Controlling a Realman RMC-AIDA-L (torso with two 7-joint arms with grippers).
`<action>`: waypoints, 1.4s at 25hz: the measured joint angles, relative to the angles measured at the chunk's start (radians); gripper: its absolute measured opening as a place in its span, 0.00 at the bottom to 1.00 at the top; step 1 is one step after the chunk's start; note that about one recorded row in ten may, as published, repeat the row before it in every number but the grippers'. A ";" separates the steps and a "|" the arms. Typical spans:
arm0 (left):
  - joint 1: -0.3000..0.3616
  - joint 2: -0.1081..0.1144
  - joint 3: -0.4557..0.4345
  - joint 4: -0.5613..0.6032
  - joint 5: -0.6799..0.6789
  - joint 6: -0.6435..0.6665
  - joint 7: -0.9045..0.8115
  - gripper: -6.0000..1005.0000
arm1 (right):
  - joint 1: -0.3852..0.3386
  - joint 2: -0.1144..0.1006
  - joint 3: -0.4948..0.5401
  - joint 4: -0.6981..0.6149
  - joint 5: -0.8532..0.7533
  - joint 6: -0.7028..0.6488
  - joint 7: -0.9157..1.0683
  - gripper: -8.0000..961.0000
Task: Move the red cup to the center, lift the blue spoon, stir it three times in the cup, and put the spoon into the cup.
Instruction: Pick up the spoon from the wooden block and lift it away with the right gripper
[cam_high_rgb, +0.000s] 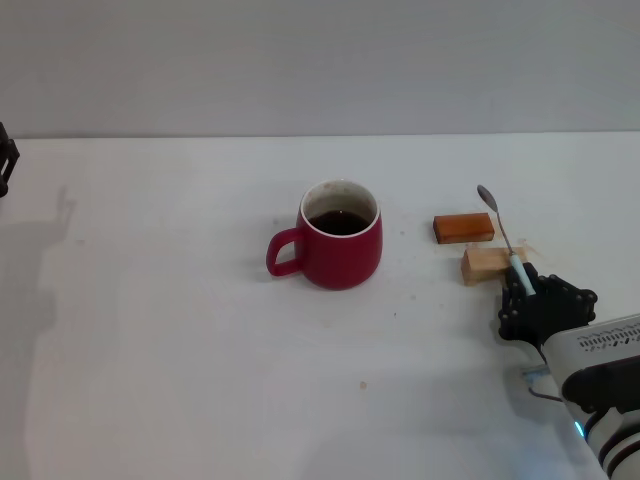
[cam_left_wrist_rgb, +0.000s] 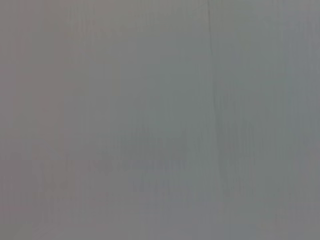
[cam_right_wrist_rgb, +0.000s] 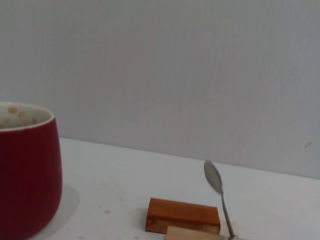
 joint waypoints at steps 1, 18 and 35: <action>-0.001 0.000 0.000 0.000 0.000 0.000 0.000 0.84 | 0.001 0.000 0.001 -0.001 0.000 0.003 0.000 0.15; -0.007 -0.001 0.000 0.000 0.000 -0.001 0.001 0.84 | 0.002 -0.002 -0.008 0.004 -0.012 0.007 -0.009 0.15; -0.005 -0.005 0.000 0.000 0.000 0.002 -0.001 0.84 | -0.033 -0.012 0.007 0.110 -0.052 -0.134 -0.046 0.15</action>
